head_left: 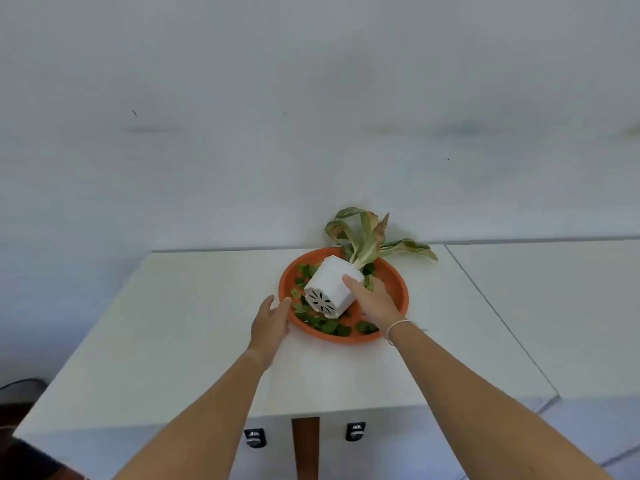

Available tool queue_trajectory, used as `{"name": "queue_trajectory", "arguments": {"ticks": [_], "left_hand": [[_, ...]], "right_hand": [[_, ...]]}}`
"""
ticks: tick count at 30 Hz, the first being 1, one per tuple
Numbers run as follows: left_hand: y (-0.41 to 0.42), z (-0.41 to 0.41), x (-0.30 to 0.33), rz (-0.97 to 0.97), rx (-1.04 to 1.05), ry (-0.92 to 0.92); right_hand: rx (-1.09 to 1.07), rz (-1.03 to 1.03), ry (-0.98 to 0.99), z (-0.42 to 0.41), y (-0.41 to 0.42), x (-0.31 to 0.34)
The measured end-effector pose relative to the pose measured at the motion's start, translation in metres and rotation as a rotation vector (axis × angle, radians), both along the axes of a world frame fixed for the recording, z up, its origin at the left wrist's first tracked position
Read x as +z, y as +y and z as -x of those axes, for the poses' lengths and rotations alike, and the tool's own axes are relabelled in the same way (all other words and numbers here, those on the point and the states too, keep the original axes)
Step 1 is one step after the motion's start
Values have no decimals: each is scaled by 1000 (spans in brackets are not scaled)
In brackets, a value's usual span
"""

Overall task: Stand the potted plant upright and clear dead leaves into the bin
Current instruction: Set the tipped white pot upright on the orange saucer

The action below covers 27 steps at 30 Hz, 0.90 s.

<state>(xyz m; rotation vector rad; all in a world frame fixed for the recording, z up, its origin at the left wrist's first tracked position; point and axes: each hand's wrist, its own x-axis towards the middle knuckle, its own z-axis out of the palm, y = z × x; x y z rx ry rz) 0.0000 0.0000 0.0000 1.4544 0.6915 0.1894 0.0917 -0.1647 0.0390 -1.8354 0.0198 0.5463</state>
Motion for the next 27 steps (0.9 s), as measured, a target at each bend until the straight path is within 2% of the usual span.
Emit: {"name": "queue_trajectory", "arguments": {"ticks": [5, 13, 22, 27], "left_hand": [[18, -16, -21, 145, -13, 26], [13, -23, -20, 136, 35, 14], [9, -22, -24, 179, 96, -5], [8, -20, -23, 183, 96, -15]], "right_hand": [[-123, -73, 72, -5, 20, -10], [-160, -207, 195, -22, 32, -15], [-104, -235, 228, -32, 27, -16], [-49, -255, 181, -34, 24, -18]]}}
